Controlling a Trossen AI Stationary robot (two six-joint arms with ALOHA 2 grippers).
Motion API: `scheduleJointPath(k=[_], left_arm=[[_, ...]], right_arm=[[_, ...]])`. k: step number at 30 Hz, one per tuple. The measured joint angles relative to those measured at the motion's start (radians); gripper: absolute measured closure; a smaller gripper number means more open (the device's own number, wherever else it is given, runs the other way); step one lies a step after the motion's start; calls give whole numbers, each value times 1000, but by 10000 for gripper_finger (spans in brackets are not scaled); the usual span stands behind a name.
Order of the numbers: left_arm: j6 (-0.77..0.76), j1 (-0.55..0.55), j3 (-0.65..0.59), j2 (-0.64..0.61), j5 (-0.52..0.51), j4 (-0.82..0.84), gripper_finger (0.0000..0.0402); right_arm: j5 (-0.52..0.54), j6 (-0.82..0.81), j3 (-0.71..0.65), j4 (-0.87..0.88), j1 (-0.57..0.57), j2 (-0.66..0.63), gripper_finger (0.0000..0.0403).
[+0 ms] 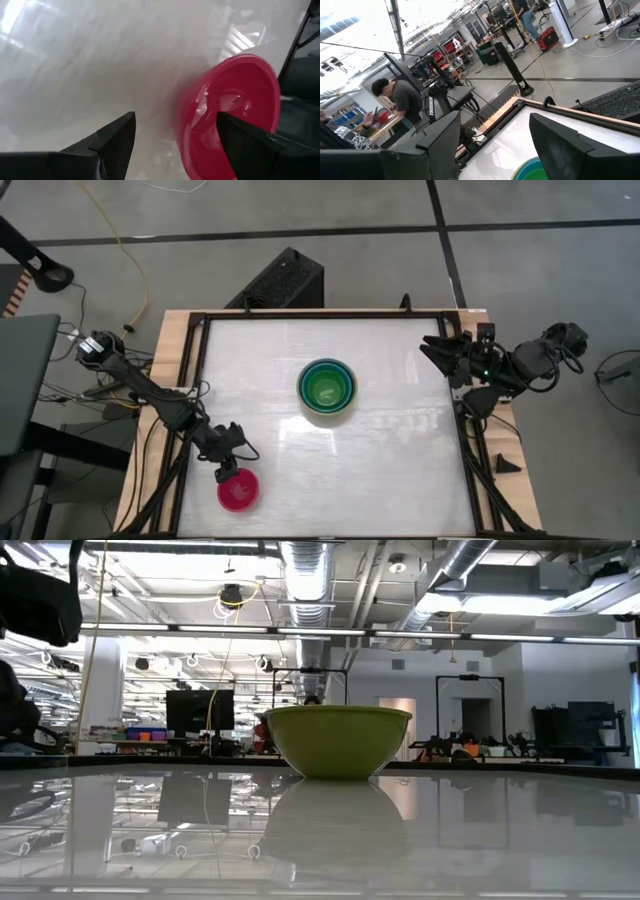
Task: Nest bowls inside each other
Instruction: Stack the red bowl on the light green bowl
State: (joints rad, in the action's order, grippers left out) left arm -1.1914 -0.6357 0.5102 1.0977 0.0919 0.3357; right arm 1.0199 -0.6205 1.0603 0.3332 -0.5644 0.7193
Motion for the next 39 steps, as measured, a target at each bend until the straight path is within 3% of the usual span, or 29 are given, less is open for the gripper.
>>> scheduleJointPath(k=[6, 12, 16, 20, 22, 25, 34, 39], left_arm=[[1, 0, -11, 27, 5, -17, 136], [32, 0, -11, 161, 91, -159, 150], [44, 2, -11, 266, 133, -310, 224], [80, 34, -13, 326, 135, -412, 361], [86, 70, -12, 329, 110, -440, 385], [113, 137, -13, 323, 71, -492, 388], [224, 448, 12, 279, -36, -927, 398], [317, 636, 110, 286, -48, -849, 399]], right_arm=[[0, 0, 0, -8, 0, 0, 129], [0, 0, 0, -15, 0, 0, 129], [0, 0, 0, -21, 0, 0, 129], [0, 0, 0, -26, 0, 0, 129], [0, 0, 0, -29, 0, 0, 129], [0, 0, 0, -30, 0, 0, 129], [0, 0, 0, -28, 0, 0, 129], [0, -4, 0, -29, 0, 0, 129]])
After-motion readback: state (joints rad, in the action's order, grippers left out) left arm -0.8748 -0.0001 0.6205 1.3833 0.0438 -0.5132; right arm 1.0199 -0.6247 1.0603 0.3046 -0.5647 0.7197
